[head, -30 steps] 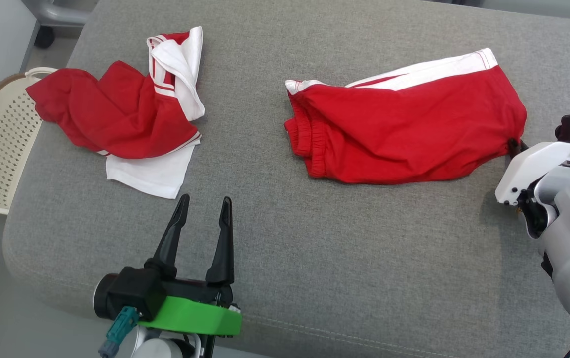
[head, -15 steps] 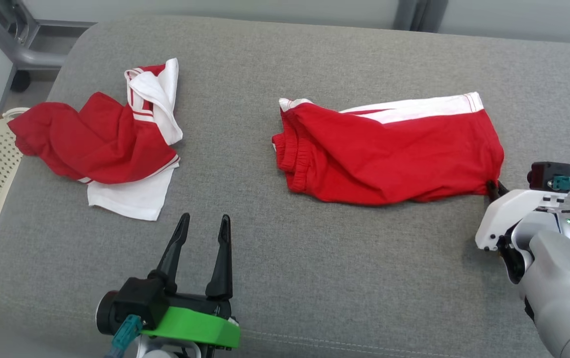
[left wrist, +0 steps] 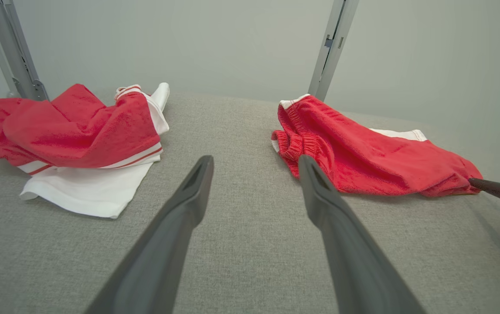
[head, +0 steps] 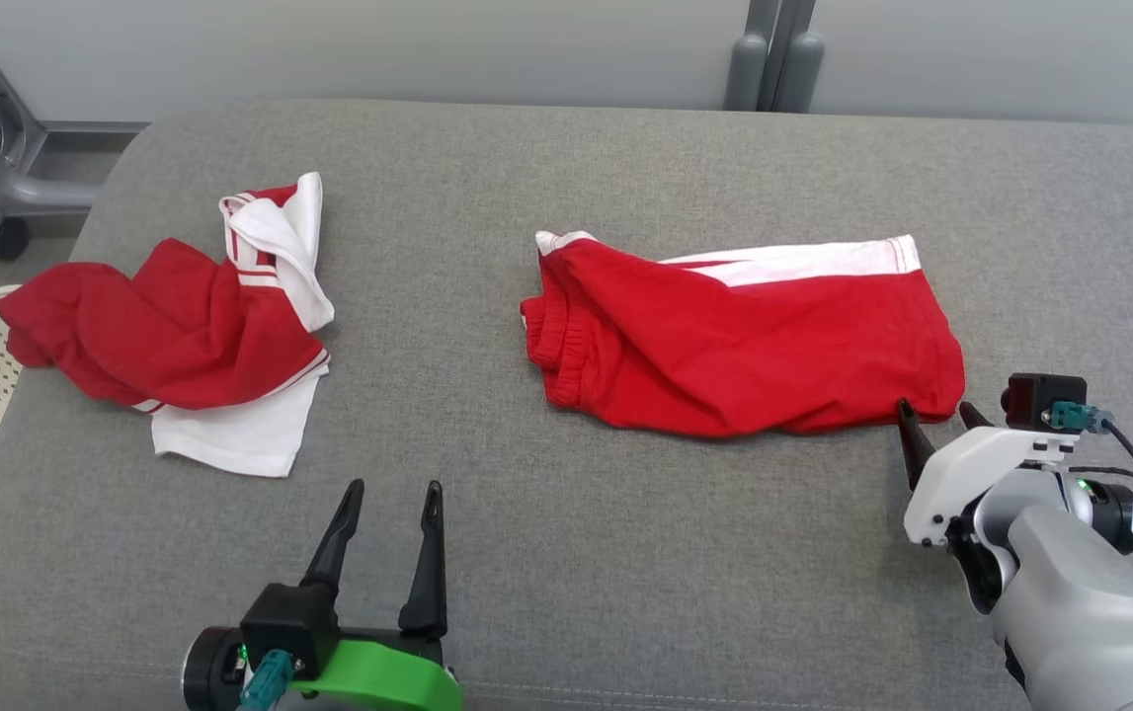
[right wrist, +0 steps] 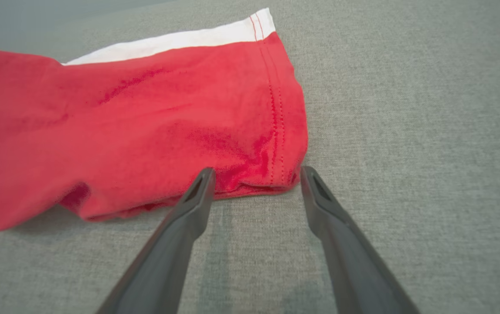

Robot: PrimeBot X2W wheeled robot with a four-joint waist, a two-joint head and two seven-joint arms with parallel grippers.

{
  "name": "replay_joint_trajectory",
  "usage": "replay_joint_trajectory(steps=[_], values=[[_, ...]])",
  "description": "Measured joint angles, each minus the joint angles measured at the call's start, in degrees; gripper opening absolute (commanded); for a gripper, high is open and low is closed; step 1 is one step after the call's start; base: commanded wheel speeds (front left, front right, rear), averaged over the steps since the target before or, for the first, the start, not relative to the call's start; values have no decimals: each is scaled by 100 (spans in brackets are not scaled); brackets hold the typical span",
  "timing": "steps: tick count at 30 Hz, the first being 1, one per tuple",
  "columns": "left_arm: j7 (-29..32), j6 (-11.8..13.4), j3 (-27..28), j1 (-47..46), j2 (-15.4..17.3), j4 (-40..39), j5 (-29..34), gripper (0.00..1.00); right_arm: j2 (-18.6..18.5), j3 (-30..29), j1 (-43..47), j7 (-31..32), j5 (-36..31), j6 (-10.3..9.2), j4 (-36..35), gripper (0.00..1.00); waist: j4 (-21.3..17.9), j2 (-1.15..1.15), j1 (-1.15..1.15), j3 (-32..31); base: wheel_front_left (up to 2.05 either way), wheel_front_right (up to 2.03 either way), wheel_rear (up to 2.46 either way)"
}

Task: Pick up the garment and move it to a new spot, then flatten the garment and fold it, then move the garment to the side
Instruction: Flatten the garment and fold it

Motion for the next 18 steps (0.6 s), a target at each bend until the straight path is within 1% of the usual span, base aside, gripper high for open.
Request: replay_joint_trajectory(steps=[5,8,10,14,16,18], values=[[-1,197,199,12,2,126,122,100,112,25,414,-240,-8,0,-532,100,-41,0,0,-233,0,0,0],[-1,253,377,64,16,136,135,100,188,36,767,-297,-143,0,-1043,100,-77,0,0,-390,0,0,0],[0,302,485,152,36,209,140,100,225,3,1024,-314,-244,0,-1526,100,-113,0,0,-501,0,0,0],[0,289,637,215,149,339,162,100,326,-100,1657,-324,-427,0,-2696,100,-214,0,0,-706,0,0,0],[-1,203,668,220,205,476,183,100,378,-136,2148,-326,-561,0,-3270,100,-290,0,0,-833,0,0,0],[0,138,664,221,290,554,246,100,415,-229,2406,-326,-679,0,-3584,100,-334,0,0,-910,0,0,0]])
